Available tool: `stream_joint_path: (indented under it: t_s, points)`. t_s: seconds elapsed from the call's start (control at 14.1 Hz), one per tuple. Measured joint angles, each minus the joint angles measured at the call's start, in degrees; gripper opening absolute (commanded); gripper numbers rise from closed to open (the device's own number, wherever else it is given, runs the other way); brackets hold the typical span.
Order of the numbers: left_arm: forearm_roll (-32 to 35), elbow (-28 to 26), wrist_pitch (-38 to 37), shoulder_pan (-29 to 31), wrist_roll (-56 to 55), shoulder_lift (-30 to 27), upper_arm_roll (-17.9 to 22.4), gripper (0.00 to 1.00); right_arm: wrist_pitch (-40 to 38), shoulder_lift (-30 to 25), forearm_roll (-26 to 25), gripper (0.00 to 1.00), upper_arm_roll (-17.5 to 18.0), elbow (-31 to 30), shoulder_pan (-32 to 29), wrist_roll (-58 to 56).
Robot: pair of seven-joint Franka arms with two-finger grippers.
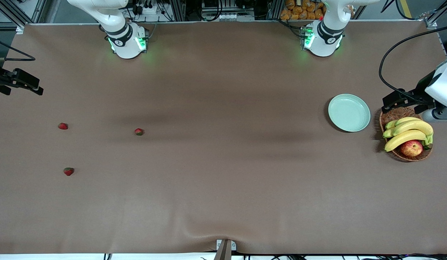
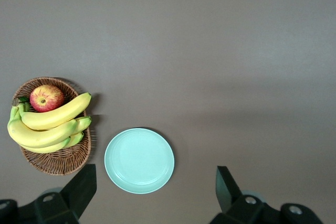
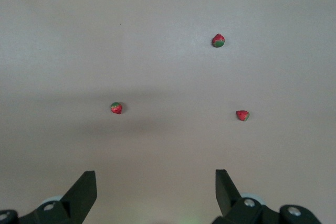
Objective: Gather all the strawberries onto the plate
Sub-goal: 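Move the right gripper over the nearest red strawberry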
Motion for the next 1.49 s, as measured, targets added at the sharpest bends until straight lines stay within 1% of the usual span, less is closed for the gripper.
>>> stream_joint_path:
  t_s: [0.21, 0.35, 0.5, 0.64, 0.78, 0.92, 1.06, 1.21, 1.49]
  points:
    - [0.00, 0.00, 0.00, 0.00, 0.00, 0.00, 0.00, 1.00, 0.09, 0.42, 0.00, 1.00, 0.03, -0.16, 0.00, 0.00]
    - [0.00, 0.00, 0.00, 0.00, 0.00, 0.04, 0.01, 1.00, 0.39, 2.19, 0.02, 1.00, 0.08, -0.45, 0.00, 0.00]
    - [0.00, -0.03, 0.00, 0.00, 0.00, 0.17, 0.00, 1.00, 3.00, 5.83, 0.04, 1.00, 0.11, -0.85, 0.00, 0.00]
    - [0.00, -0.07, 0.00, 0.00, 0.00, 0.28, 0.00, 1.00, 5.73, 10.79, 0.05, 1.00, 0.09, -1.04, -0.03, 0.00]
    - [0.00, -0.08, 0.00, -0.01, 0.00, 0.33, -0.01, 1.00, 6.31, 15.70, 0.12, 1.00, 0.21, -1.33, 0.01, -0.04]
    - [0.00, -0.10, 0.00, -0.04, 0.00, 0.38, -0.02, 1.00, 8.16, 19.04, 0.60, 1.00, 0.64, -2.96, 0.96, -0.10]
    - [0.00, -0.12, 0.00, -0.05, 0.00, 0.42, -0.03, 1.00, 12.32, 20.51, 0.79, 1.00, 0.86, -6.13, 3.59, -0.01]
    - [0.00, -0.13, 0.00, -0.05, 0.00, 0.59, -0.03, 1.00, 16.55, 20.76, 0.81, 1.00, 0.97, -10.30, 6.00, 0.07]
    - [0.00, -0.14, 0.00, -0.05, 0.00, 0.84, -0.02, 1.00, 18.54, 20.58, 0.83, 1.00, 1.13, -15.41, 8.69, -0.01]
